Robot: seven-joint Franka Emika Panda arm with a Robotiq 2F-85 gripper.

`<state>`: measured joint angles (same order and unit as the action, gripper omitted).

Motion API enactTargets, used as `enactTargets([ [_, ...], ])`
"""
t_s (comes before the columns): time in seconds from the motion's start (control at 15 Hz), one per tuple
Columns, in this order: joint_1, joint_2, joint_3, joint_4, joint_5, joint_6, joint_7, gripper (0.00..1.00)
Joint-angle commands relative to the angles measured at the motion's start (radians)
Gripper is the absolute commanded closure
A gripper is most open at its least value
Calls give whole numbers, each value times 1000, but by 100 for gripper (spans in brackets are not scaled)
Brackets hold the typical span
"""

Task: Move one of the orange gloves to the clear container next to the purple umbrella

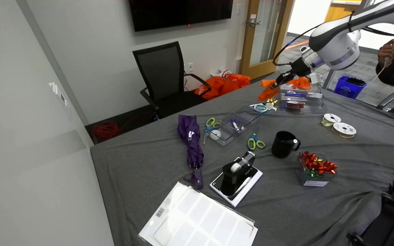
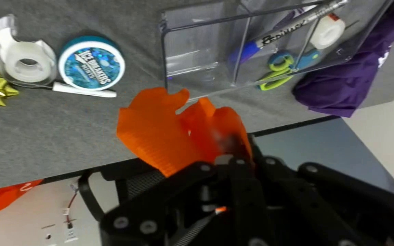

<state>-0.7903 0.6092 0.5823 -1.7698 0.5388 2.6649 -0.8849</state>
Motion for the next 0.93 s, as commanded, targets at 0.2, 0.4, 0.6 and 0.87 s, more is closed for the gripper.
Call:
enactTargets([
  [0.2,86,-15,-83,-7,107,-119,-120,100],
  [0.4,177,25,-155,19,123,-81,-116,100],
  [0.6,245,39,-223,33,150,-75,-91,100],
  [0.87,276,25,-259,23,166,-95,-102,99],
])
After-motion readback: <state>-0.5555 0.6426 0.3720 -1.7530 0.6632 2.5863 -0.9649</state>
